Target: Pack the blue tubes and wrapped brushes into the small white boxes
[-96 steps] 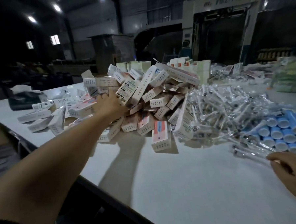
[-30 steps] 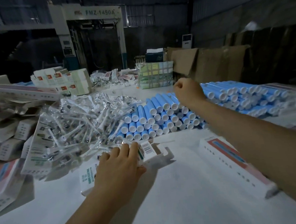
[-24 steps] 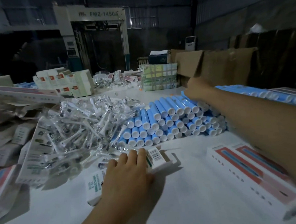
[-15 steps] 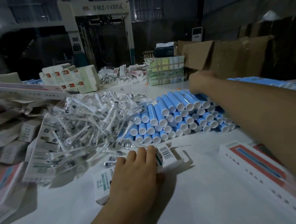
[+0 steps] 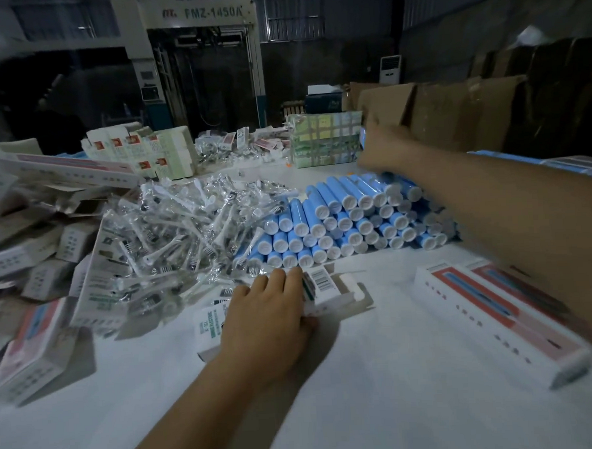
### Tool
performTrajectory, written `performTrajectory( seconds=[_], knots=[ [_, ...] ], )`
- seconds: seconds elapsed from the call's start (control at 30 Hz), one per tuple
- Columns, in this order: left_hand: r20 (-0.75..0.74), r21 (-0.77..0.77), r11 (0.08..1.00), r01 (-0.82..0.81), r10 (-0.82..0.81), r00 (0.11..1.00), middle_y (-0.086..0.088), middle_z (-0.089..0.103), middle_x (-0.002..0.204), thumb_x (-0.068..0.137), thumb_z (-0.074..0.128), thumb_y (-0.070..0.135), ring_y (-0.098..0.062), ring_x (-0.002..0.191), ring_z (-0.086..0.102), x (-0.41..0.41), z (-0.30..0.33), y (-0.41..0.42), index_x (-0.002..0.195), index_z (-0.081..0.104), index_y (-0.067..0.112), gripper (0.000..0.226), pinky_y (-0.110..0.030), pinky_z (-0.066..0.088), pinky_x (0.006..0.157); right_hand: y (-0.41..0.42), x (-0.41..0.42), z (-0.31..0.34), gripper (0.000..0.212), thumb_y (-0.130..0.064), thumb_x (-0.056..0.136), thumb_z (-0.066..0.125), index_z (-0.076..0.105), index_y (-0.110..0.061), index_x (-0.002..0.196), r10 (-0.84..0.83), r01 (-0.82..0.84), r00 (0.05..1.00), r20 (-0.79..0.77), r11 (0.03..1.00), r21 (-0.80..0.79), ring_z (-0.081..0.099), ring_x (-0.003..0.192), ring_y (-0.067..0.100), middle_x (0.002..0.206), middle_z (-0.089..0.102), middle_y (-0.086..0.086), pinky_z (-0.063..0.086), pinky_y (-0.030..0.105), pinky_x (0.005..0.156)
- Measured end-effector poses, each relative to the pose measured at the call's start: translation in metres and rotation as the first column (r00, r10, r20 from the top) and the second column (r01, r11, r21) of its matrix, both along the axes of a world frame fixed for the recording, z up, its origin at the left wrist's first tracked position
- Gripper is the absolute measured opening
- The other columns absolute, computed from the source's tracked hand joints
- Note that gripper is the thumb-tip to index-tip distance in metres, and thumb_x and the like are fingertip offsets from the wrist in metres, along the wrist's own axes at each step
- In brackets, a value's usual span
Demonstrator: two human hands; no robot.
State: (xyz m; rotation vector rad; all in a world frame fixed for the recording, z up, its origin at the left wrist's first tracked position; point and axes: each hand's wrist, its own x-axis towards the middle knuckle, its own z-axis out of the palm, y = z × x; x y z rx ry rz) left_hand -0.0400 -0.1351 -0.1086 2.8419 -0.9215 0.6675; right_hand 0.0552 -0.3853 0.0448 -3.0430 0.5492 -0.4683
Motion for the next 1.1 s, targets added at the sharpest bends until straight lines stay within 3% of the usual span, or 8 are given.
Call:
performTrajectory(
  seconds=[0.07,0.17,0.27,0.43,0.57,0.8,0.93,1.1],
  knots=[
    [-0.012,-0.036,0.999,-0.017,0.017,1.000,0.005,0.041,0.135,0.090,0.043,0.058,-0.020,0.122,0.041,0.002,0.000,0.002,0.142,0.018,0.025,0.067,-0.037,0.032,0.098,0.006,-0.019,0.003,0.087,-0.017,0.088,0.055,-0.005,-0.017,0.152,0.088,-0.184,0.944,0.319,0.940,0.287,0.055,0.066,0.022,0.106,0.054,0.015,0.041,0.030,0.053],
    [-0.021,-0.111,0.994,-0.023,0.021,1.000,0.005,0.042,0.133,0.087,0.047,0.059,-0.019,0.120,0.042,0.001,0.001,0.004,0.140,0.021,0.026,0.067,-0.035,0.032,0.095,0.026,-0.062,-0.013,0.088,-0.012,0.083,0.058,0.004,-0.029,0.151,-0.019,-0.488,0.792,0.610,0.582,0.651,0.057,0.055,0.016,0.101,0.052,0.009,0.041,0.021,0.040],
    [0.001,-0.164,0.986,-0.040,0.041,0.999,0.006,0.045,0.131,0.086,0.047,0.060,-0.019,0.117,0.043,0.001,0.003,0.006,0.138,0.024,0.027,0.066,-0.034,0.033,0.093,0.045,-0.096,-0.061,0.076,-0.007,0.083,0.056,0.023,-0.034,0.146,-0.288,-0.606,0.678,0.677,0.302,0.736,0.053,0.044,0.010,0.097,0.056,0.011,0.037,0.015,0.035],
    [0.020,-0.191,0.980,-0.061,0.066,0.998,0.003,0.047,0.128,0.084,0.048,0.062,-0.021,0.112,0.045,-0.002,0.003,0.011,0.139,0.025,0.025,0.070,-0.036,0.035,0.089,0.070,-0.116,-0.118,0.057,-0.007,0.089,0.057,0.034,-0.031,0.135,-0.420,-0.636,0.672,0.610,0.093,0.766,0.056,0.040,0.012,0.084,0.062,0.009,0.044,0.022,0.039],
    [-0.001,-0.222,0.972,-0.079,0.081,0.997,0.004,0.044,0.133,0.084,0.050,0.060,-0.021,0.118,0.043,-0.004,0.003,0.011,0.142,0.025,0.024,0.073,-0.036,0.034,0.091,0.081,-0.120,-0.126,0.012,-0.020,0.094,0.056,0.054,-0.032,0.098,-0.338,-0.642,0.695,0.634,0.103,0.760,0.062,0.050,0.009,0.084,0.065,0.006,0.043,0.022,0.038],
    [0.026,-0.180,0.982,-0.057,0.063,0.998,0.002,0.047,0.129,0.085,0.049,0.060,-0.021,0.113,0.043,-0.007,0.003,0.009,0.139,0.028,0.024,0.068,-0.035,0.033,0.090,0.082,-0.121,-0.140,0.033,-0.032,0.095,0.052,0.070,-0.029,0.067,-0.179,-0.515,0.780,0.599,0.359,0.778,0.051,0.051,-0.001,0.056,0.062,-0.016,0.036,0.024,0.054],
    [0.006,-0.216,0.974,-0.063,0.066,0.998,0.000,0.047,0.130,0.086,0.051,0.057,-0.024,0.115,0.043,-0.009,0.007,0.009,0.141,0.027,0.022,0.068,-0.038,0.033,0.092,0.077,-0.124,-0.137,0.028,-0.021,0.091,0.054,0.070,-0.030,0.070,-0.235,-0.502,0.766,0.598,0.363,0.785,0.048,0.061,0.009,0.071,0.063,-0.008,0.038,0.028,0.058],
    [-0.006,-0.278,0.959,-0.063,0.064,0.998,-0.004,0.047,0.130,0.086,0.055,0.054,-0.028,0.114,0.045,-0.012,0.013,0.010,0.139,0.030,0.019,0.068,-0.042,0.035,0.092,0.092,-0.129,-0.145,0.017,-0.035,0.099,0.043,0.060,-0.031,0.101,0.066,-0.591,0.745,0.664,0.525,0.612,0.055,0.085,-0.010,0.103,0.063,-0.006,0.041,0.018,0.069]
  ],
)
